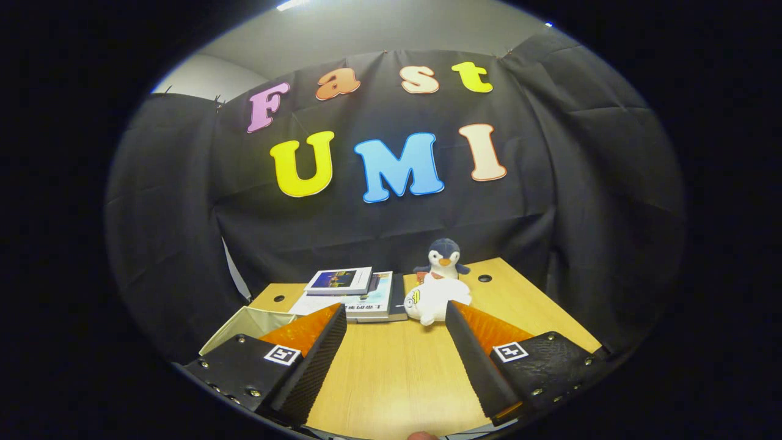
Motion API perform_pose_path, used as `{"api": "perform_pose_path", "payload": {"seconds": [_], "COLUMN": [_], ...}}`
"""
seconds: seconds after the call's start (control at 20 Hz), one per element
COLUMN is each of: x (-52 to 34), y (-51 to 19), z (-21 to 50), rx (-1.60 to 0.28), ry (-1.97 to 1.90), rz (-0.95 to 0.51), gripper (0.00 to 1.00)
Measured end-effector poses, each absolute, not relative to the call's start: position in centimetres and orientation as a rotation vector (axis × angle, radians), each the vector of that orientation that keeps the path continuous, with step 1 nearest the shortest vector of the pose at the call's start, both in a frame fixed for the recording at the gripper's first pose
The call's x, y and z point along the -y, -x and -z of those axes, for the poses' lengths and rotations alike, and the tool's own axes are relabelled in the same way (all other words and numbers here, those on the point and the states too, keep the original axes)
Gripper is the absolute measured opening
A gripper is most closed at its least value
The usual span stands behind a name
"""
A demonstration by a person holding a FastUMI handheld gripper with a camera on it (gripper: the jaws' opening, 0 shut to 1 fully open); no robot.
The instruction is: Open the storage box then place both shoes into the box .Put the left shoe in first, then the right shoe, with the right side of both shoes facing outward in a uniform manner.
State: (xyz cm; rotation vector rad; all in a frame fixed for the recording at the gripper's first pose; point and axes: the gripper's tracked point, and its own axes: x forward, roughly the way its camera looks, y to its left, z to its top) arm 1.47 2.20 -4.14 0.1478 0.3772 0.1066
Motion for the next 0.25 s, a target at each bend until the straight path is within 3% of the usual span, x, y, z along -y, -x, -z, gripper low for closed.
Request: {"api": "perform_pose_path", "payload": {"seconds": [0.25], "x": [0.0], "y": [-1.6], "z": [2.3], "rx": [-0.275], "ry": [-0.156], "rz": [-0.091], "gripper": [0.99]}}
